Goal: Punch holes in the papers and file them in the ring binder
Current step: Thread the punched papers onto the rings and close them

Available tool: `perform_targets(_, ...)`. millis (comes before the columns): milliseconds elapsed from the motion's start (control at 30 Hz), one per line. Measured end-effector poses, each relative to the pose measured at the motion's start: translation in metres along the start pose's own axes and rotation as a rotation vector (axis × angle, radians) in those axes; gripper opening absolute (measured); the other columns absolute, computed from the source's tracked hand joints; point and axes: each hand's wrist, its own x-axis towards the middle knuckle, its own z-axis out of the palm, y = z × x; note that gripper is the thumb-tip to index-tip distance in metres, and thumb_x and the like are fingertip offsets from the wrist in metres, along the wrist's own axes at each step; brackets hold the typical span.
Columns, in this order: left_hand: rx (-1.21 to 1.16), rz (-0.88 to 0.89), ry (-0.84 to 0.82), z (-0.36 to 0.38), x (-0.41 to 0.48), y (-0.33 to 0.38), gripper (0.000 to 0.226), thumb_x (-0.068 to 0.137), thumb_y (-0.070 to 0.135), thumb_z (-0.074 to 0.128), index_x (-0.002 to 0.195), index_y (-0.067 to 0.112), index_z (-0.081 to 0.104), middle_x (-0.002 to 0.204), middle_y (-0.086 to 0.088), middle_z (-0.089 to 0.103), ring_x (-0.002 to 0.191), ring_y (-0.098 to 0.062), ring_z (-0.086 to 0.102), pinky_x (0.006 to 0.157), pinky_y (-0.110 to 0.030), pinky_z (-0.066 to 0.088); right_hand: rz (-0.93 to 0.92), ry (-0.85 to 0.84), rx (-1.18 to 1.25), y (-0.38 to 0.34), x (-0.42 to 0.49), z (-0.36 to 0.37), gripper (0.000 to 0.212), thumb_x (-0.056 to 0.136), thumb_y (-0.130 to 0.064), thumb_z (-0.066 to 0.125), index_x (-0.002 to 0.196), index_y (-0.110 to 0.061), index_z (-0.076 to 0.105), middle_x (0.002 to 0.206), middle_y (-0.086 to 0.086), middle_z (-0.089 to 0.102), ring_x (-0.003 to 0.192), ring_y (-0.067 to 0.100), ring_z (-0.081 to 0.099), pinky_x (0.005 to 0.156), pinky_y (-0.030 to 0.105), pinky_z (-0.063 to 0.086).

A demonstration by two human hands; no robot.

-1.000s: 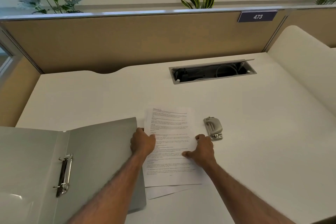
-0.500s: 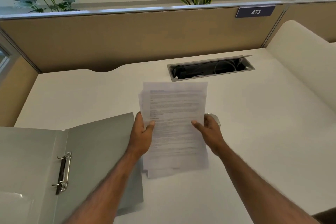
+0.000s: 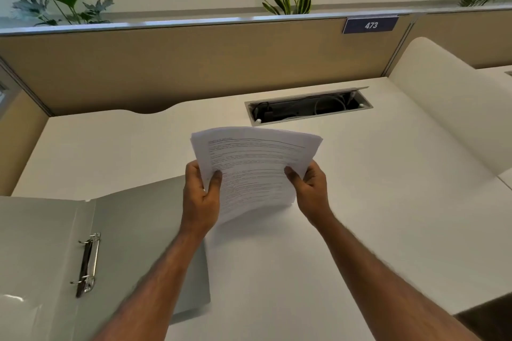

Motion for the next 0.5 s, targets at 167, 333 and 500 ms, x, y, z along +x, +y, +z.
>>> perform_targets(167, -0.021, 0.003, 0.036, 0.01, -0.01, -0.004, 0.016, 0.097, 0.02, 0.049, 0.11, 0.024, 0.042, 0.11, 0.02, 0.059, 0.099, 0.002, 0.06, 0.076, -0.012, 0.05, -0.032, -0.009, 0.011, -0.001, -0.007, 0.004, 0.029, 0.093, -0.009, 0.06, 0.12, -0.004, 0.053, 0.112, 0.01, 0.066, 0.103, 0.029, 0.066, 0.082, 0.045, 0.06)
perform_targets(333, -0.002, -0.032, 0.064, 0.011, -0.019, -0.014, 0.025, 0.098, 0.014, 0.052, 0.12, 0.02, 0.041, 0.115, 0.013, 0.059, 0.102, 0.005, 0.059, 0.078, -0.008, 0.049, -0.026, 0.022, -0.007, 0.006, -0.015, 0.002, 0.031, 0.093, -0.01, 0.061, 0.122, -0.009, 0.05, 0.112, 0.006, 0.064, 0.106, 0.025, 0.063, 0.087, 0.047, 0.058)
perform_targets(500, -0.006, -0.067, 0.025, 0.014, -0.028, -0.026, 0.016, 0.101, 0.013, 0.046, 0.116, 0.018, 0.042, 0.116, 0.008, 0.059, 0.103, 0.005, 0.06, 0.078, -0.009, 0.051, -0.032, 0.034, -0.017, 0.02, -0.022, 0.002, 0.022, 0.097, -0.007, 0.055, 0.117, -0.013, 0.058, 0.112, 0.014, 0.063, 0.106, 0.033, 0.062, 0.089, 0.054, 0.055)
